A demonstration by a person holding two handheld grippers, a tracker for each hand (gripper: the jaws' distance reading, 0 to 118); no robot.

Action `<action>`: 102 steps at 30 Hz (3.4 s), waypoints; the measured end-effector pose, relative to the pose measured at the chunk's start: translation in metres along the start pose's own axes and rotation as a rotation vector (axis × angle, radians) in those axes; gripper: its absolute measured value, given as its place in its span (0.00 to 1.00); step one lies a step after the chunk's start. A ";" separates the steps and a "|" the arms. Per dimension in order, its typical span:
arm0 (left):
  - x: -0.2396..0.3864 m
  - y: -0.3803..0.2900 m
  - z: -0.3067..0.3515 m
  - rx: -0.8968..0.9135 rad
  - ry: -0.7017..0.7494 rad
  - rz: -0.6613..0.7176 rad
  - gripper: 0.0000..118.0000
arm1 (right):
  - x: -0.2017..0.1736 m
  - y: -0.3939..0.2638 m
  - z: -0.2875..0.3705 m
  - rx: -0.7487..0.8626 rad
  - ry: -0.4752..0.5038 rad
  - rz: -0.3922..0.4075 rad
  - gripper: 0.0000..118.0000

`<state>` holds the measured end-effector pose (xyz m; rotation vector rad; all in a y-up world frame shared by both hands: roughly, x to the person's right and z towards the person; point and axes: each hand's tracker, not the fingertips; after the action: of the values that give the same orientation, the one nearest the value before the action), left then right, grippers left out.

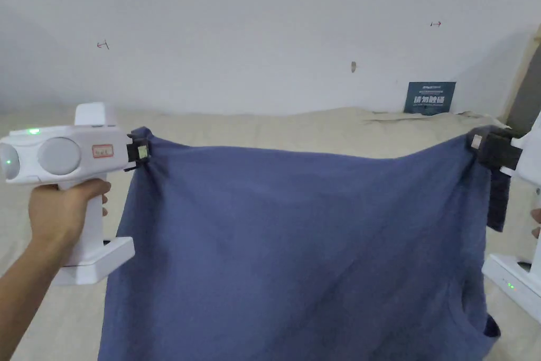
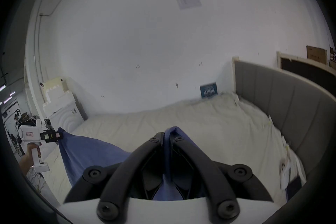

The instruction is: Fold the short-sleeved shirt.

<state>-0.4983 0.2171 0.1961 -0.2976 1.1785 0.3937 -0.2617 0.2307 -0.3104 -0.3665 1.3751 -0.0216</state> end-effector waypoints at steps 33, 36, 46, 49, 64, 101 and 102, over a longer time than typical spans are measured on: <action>0.007 0.067 -0.059 0.065 0.099 -0.092 0.00 | -0.008 0.062 -0.089 0.104 -0.021 0.213 0.03; -0.004 0.036 -0.081 0.007 0.101 -0.077 0.00 | 0.003 0.029 -0.100 0.050 -0.029 0.199 0.03; -0.024 -0.084 -0.076 -0.128 0.075 -0.039 0.00 | 0.018 -0.079 -0.068 -0.119 -0.038 0.126 0.03; -0.023 -0.123 -0.052 -0.186 0.076 -0.030 0.00 | 0.018 -0.111 -0.042 -0.168 -0.029 0.096 0.03; -0.051 -0.275 0.074 -0.327 0.087 0.042 0.00 | 0.004 -0.226 0.127 -0.303 -0.029 -0.013 0.03; -0.035 -0.341 0.132 -0.465 0.176 -0.026 0.84 | 0.017 -0.315 0.158 -0.596 -0.200 -0.028 0.59; -0.035 -0.335 0.133 -0.432 0.162 -0.027 0.91 | 0.013 -0.305 0.161 -0.564 -0.192 -0.022 0.76</action>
<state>-0.2488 -0.0311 0.2836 -0.7300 1.2398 0.6095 -0.0447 -0.0214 -0.2176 -0.8320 1.1693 0.3807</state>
